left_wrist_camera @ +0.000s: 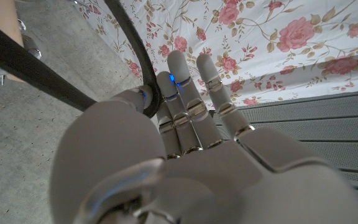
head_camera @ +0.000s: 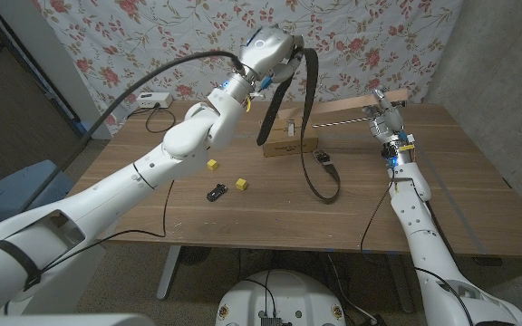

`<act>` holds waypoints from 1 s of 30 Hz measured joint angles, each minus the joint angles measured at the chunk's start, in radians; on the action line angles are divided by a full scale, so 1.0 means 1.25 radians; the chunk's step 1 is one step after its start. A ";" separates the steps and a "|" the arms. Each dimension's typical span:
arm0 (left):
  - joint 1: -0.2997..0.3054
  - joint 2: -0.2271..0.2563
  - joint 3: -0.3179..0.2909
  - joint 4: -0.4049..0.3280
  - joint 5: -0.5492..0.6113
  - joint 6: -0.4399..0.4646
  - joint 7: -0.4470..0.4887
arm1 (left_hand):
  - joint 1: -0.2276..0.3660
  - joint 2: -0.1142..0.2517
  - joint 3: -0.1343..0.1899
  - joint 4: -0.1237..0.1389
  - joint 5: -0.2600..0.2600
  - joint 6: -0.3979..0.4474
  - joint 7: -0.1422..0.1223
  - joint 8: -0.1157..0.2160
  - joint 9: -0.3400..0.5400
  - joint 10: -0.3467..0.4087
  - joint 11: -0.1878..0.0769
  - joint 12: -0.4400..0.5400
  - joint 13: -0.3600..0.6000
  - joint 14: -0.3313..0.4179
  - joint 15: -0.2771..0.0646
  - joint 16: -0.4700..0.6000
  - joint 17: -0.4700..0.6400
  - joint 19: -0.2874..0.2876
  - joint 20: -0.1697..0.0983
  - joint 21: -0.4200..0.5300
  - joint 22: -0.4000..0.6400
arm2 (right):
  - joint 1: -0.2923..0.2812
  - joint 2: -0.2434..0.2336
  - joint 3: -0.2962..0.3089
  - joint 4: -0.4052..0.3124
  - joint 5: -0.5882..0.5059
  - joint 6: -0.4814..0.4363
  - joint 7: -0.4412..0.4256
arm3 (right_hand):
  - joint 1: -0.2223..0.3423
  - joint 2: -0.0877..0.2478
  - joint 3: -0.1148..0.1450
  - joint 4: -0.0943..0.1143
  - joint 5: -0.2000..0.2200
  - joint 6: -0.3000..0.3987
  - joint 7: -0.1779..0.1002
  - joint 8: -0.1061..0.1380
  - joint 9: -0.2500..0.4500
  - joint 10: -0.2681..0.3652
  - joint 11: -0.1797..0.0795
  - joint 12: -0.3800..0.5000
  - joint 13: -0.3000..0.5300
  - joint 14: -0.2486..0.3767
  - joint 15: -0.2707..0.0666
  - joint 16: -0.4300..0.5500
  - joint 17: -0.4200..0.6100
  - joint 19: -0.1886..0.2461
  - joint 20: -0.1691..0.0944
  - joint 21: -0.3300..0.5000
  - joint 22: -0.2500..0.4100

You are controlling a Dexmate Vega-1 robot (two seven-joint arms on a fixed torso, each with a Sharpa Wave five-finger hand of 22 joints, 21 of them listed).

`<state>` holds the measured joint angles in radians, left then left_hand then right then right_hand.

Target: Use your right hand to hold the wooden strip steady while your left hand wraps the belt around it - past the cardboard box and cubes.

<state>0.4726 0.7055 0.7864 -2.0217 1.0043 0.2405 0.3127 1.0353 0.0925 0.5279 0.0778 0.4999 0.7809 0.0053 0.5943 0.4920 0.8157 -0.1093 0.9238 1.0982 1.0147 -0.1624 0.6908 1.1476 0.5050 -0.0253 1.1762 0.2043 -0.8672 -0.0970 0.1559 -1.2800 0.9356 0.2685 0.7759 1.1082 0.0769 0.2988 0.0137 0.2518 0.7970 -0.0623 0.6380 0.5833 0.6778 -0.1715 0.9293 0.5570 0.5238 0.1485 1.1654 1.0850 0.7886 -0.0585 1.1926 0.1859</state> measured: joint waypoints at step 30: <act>-0.195 -0.054 0.025 0.127 0.081 -0.075 -0.064 | 0.007 -0.007 -0.010 0.010 0.012 0.000 0.000 0.004 0.006 0.007 0.005 -0.037 -0.030 0.022 -0.007 -0.048 -0.016 -0.024 0.002 0.025 -0.007 | 0.058 0.022 0.050 0.081 0.011 -0.092 0.090 | -0.005 -0.005 0.014 0.001 0.003 0.000 0.000 -0.005 0.007 0.000 0.000 0.000 0.000 0.000 0.000 0.000 0.010 0.000 0.000 0.008 -0.004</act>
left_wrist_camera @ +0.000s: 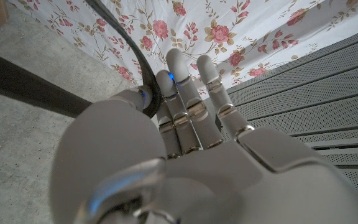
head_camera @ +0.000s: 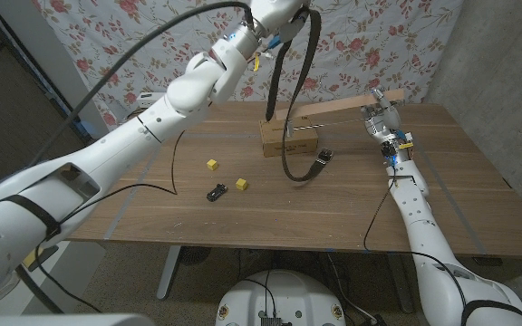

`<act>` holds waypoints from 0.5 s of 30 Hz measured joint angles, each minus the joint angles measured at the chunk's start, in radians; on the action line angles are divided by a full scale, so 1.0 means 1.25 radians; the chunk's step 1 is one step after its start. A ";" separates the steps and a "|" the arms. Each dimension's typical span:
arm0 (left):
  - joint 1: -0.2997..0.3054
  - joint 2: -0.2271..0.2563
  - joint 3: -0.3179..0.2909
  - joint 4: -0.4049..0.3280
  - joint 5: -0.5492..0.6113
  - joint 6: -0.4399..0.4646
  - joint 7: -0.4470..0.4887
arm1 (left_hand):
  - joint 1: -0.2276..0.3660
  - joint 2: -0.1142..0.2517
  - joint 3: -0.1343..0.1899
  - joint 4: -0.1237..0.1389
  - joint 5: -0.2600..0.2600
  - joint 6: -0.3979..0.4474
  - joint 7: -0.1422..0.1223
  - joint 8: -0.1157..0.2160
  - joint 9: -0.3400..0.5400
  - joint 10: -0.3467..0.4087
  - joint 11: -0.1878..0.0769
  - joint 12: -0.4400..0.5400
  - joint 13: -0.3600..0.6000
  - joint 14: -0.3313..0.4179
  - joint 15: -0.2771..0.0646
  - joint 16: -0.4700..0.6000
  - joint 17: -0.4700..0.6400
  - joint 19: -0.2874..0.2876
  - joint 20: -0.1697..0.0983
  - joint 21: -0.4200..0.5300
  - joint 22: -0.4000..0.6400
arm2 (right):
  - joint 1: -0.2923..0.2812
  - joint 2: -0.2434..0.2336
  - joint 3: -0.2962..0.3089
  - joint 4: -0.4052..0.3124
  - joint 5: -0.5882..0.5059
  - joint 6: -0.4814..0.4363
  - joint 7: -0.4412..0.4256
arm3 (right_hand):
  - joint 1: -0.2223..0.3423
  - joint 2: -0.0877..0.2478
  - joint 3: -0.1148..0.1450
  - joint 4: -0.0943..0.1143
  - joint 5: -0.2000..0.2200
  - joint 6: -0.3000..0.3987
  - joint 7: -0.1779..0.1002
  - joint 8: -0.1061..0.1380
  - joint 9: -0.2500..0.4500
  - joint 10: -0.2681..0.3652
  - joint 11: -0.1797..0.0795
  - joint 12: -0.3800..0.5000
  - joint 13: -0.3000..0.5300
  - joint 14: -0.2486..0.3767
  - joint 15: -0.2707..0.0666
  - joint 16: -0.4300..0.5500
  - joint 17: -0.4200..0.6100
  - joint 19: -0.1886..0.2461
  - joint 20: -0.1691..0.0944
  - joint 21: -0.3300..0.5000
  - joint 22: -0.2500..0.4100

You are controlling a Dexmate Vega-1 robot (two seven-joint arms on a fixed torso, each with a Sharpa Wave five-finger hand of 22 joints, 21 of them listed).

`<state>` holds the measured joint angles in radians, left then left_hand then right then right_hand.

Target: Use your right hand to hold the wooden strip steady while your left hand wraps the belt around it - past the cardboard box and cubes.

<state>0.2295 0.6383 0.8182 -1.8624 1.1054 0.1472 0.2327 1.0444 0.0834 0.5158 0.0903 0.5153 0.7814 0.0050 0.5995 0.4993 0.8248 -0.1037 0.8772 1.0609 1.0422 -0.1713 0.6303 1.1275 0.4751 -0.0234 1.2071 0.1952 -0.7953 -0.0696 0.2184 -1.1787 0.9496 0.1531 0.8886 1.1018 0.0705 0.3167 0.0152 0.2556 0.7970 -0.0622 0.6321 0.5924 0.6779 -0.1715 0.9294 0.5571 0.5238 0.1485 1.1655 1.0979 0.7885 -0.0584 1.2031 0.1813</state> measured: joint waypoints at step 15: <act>-0.014 0.009 -0.029 -0.050 -0.178 -0.099 -0.041 | 0.006 -0.006 0.011 0.007 -0.001 0.012 -0.001 0.000 0.000 0.013 -0.004 0.000 0.013 0.014 -0.006 -0.006 0.011 0.003 0.003 0.014 0.000 | -0.005 0.038 -0.003 -0.016 -0.041 0.055 -0.120 | -0.001 -0.001 0.010 -0.003 0.000 0.000 0.000 -0.003 0.000 0.000 0.000 0.000 0.000 0.000 0.000 0.000 0.002 0.000 0.000 0.001 0.000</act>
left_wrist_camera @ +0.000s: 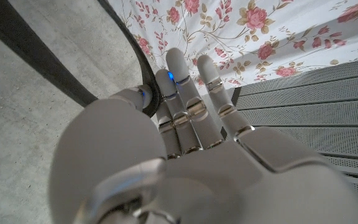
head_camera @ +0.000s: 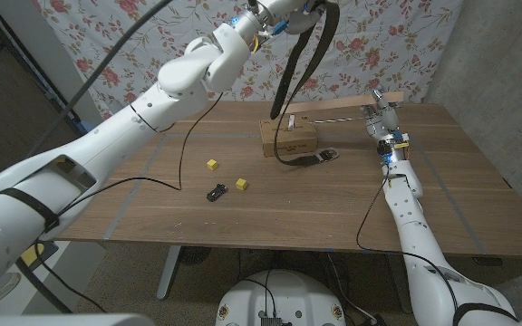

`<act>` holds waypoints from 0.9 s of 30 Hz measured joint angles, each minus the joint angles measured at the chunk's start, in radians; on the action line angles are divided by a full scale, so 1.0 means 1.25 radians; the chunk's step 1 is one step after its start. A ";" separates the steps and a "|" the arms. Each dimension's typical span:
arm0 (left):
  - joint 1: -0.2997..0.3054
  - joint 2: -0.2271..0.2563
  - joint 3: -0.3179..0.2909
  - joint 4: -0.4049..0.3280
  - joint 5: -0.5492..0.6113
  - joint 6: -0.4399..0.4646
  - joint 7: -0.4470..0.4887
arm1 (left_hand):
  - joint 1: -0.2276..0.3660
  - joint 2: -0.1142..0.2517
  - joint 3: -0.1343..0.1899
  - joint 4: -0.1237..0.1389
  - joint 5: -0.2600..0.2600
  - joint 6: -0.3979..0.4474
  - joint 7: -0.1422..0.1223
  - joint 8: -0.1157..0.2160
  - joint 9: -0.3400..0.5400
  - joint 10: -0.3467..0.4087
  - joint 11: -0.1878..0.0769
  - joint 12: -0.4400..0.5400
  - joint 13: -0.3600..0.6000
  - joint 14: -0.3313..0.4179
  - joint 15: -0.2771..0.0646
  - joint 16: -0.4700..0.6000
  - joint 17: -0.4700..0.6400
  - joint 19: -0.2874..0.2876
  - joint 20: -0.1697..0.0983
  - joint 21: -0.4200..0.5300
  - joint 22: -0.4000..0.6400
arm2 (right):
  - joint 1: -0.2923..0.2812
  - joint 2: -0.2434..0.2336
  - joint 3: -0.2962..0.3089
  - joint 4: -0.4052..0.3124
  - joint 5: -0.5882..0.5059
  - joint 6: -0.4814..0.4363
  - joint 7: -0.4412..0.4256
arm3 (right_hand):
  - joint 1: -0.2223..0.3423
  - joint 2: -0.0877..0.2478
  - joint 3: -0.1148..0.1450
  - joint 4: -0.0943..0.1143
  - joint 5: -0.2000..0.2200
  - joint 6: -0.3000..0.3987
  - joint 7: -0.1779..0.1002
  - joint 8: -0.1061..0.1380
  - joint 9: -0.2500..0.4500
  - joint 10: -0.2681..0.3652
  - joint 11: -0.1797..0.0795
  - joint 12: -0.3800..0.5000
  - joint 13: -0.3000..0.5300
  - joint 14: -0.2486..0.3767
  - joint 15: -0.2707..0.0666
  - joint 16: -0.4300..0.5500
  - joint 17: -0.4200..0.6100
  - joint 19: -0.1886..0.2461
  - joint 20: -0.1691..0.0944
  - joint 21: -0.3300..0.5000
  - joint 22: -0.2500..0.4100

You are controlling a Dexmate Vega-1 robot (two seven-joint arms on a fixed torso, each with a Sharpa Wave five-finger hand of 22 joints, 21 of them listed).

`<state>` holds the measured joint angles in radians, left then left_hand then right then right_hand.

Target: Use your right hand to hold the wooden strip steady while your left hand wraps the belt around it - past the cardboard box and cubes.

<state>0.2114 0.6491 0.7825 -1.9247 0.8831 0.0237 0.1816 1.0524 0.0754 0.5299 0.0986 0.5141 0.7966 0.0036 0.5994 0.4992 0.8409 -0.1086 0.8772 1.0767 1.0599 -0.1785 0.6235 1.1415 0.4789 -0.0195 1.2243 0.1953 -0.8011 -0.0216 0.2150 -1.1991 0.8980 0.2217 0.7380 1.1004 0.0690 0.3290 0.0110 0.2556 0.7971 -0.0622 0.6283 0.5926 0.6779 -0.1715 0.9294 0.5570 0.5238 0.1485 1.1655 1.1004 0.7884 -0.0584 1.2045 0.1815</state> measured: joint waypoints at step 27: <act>-0.037 -0.029 0.017 0.102 0.153 0.032 0.191 | 0.004 -0.004 0.002 -0.003 -0.019 0.003 -0.003 -0.017 0.000 0.032 -0.003 -0.046 -0.037 0.030 -0.016 -0.030 -0.032 0.001 0.001 0.030 -0.004 | 0.065 -0.061 -0.048 0.081 0.006 -0.116 0.261 | 0.001 0.001 0.016 -0.007 0.000 0.000 0.000 -0.003 0.006 0.000 0.000 0.000 0.000 0.000 0.000 0.000 0.016 -0.005 0.001 0.012 0.000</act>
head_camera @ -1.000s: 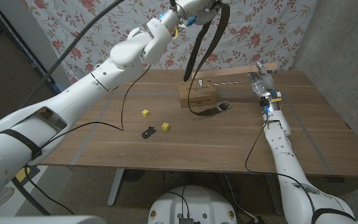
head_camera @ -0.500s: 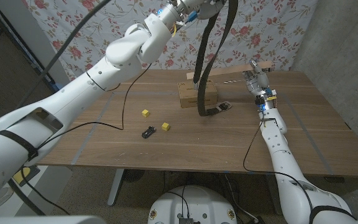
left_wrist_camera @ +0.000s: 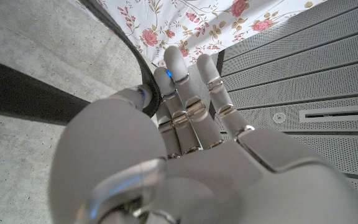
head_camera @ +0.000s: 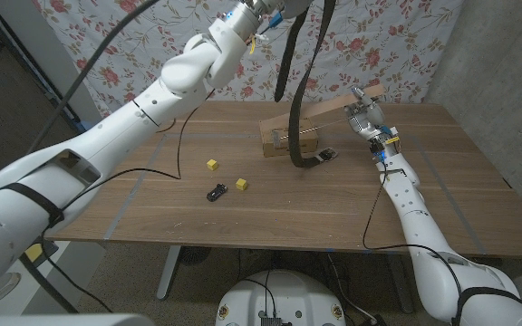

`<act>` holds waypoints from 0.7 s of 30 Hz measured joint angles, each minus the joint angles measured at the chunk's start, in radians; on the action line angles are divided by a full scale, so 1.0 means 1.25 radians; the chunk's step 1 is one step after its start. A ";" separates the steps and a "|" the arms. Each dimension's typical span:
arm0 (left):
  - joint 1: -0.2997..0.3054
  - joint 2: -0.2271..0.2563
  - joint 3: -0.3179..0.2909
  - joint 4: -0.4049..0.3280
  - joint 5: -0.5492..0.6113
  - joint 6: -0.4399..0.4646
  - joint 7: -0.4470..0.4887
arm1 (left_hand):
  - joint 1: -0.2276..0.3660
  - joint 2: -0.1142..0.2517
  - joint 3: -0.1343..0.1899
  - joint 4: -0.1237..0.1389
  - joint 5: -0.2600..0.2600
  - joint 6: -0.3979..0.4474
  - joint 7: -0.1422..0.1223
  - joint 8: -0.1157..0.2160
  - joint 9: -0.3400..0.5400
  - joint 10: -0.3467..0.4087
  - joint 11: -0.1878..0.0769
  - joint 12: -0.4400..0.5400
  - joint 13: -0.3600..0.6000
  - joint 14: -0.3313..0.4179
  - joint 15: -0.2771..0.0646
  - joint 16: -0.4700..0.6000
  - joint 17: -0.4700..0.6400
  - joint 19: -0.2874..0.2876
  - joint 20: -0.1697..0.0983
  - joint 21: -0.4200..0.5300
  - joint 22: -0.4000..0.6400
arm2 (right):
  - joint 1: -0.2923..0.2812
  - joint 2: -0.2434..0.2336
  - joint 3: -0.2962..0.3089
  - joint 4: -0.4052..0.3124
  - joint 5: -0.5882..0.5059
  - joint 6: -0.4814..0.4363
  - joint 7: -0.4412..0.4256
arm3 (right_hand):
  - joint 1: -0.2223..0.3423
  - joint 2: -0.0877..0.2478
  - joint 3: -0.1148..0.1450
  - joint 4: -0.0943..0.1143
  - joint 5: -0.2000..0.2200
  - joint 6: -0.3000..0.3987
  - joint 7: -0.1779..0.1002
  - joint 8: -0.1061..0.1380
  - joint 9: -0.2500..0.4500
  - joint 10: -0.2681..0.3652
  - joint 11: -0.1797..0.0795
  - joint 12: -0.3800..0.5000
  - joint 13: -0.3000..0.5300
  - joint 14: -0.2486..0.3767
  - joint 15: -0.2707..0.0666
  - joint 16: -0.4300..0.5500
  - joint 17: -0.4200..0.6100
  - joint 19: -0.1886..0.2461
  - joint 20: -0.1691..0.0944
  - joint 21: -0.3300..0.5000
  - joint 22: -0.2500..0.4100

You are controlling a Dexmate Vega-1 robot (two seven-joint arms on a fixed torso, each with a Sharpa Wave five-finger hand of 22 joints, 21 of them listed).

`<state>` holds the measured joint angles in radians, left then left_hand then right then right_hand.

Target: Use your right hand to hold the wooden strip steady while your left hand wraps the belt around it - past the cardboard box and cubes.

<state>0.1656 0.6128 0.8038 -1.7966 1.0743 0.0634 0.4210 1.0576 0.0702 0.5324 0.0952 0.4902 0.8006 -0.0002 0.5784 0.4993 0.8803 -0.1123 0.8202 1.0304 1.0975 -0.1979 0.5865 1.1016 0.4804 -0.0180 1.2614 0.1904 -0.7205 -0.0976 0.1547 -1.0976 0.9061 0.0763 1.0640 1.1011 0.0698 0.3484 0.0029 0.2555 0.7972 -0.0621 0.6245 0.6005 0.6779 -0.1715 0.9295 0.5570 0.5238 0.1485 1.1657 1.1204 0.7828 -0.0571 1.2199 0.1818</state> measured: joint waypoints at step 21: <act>-0.037 -0.033 0.053 0.131 0.020 0.010 0.072 | 0.000 0.000 0.009 0.000 -0.028 0.014 -0.003 -0.019 0.000 0.020 -0.003 -0.022 -0.003 0.008 0.000 -0.022 -0.009 0.000 0.000 0.012 -0.004 | -0.005 0.064 0.042 -0.061 0.087 -0.161 -0.008 | 0.002 0.002 0.014 -0.010 0.000 -0.002 0.002 -0.006 0.001 0.000 0.000 0.000 0.000 0.000 0.000 0.000 0.009 -0.003 0.001 0.003 0.000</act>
<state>0.1190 0.5721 0.8696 -1.6334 1.0992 0.0758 0.5111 1.0576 0.0702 0.5433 0.0949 0.4551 0.8188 -0.0034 0.5542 0.4998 0.9053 -0.1161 0.7932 1.0267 1.1079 -0.1983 0.5587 1.0907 0.4804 -0.0180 1.2768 0.1860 -0.7264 -0.0176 0.2074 -1.1737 1.0149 -0.1246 1.0543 1.1038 0.0725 0.3663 -0.0095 0.2551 0.7950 -0.0599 0.6168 0.6023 0.6779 -0.1715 0.9298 0.5571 0.5238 0.1485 1.1657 1.1321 0.7788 -0.0556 1.2242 0.1818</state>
